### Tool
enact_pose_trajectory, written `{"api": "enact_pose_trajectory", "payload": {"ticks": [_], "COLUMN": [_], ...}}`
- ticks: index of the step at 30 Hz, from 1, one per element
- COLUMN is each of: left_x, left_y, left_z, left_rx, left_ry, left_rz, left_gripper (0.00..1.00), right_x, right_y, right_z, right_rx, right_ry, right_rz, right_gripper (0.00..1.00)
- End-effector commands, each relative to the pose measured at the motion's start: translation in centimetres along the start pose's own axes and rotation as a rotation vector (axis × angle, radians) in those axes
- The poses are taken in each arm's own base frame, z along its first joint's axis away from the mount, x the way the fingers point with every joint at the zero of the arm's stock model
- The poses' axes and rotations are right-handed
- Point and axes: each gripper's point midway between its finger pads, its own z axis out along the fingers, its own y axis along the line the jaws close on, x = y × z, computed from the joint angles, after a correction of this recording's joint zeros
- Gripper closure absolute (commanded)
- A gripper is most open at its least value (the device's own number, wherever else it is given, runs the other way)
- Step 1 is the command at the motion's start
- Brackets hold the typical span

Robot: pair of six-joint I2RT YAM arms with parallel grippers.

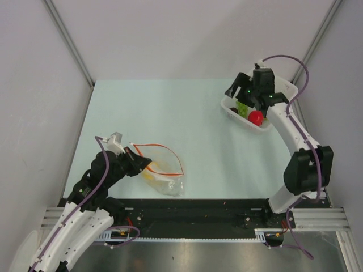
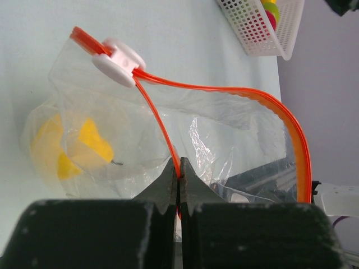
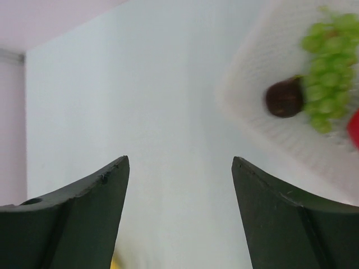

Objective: Open the zip-top bag and remove the fake food

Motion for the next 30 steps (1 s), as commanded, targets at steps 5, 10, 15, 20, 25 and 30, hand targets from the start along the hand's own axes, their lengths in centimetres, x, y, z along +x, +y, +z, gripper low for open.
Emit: {"api": "enact_pose_trajectory", "payload": {"ticks": [5,10,15,20,25,30], "left_x": [-0.3,-0.1,0.1,0.0,-0.2,-0.2], "left_y": [-1.1,-0.8,-0.9,-0.8,-1.5,-2.0], "left_z": [0.7,0.9,1.0,1.0,0.6,0.3], "left_rx": [0.040,0.038,0.039,0.034,0.061,0.085], "left_ry": [0.012,0.010,0.017,0.016,0.012,0.017], "left_rz": [0.006,-0.005,-0.013,-0.012,-0.016,-0.004], "left_gripper": [1.00,1.00,1.00,1.00,1.00,1.00], "right_x": [9.8,15.8,20.3,24.7,28.0,30.6], "right_y": [11.6,18.7,24.0,27.1,27.4,26.5], "right_z": [-7.3,-12.2,-16.4,-19.2,-17.8,-14.3], "right_rx": [-0.233,-0.467,-0.609,-0.714,-0.736,-0.684], "right_ry": [0.106,0.127,0.067,0.084,0.162,0.225], "right_rz": [-0.423,-0.574,-0.688,-0.720,-0.744,-0.791], "right_gripper": [0.25,0.32,0.44,0.59,0.67,0.71]}}
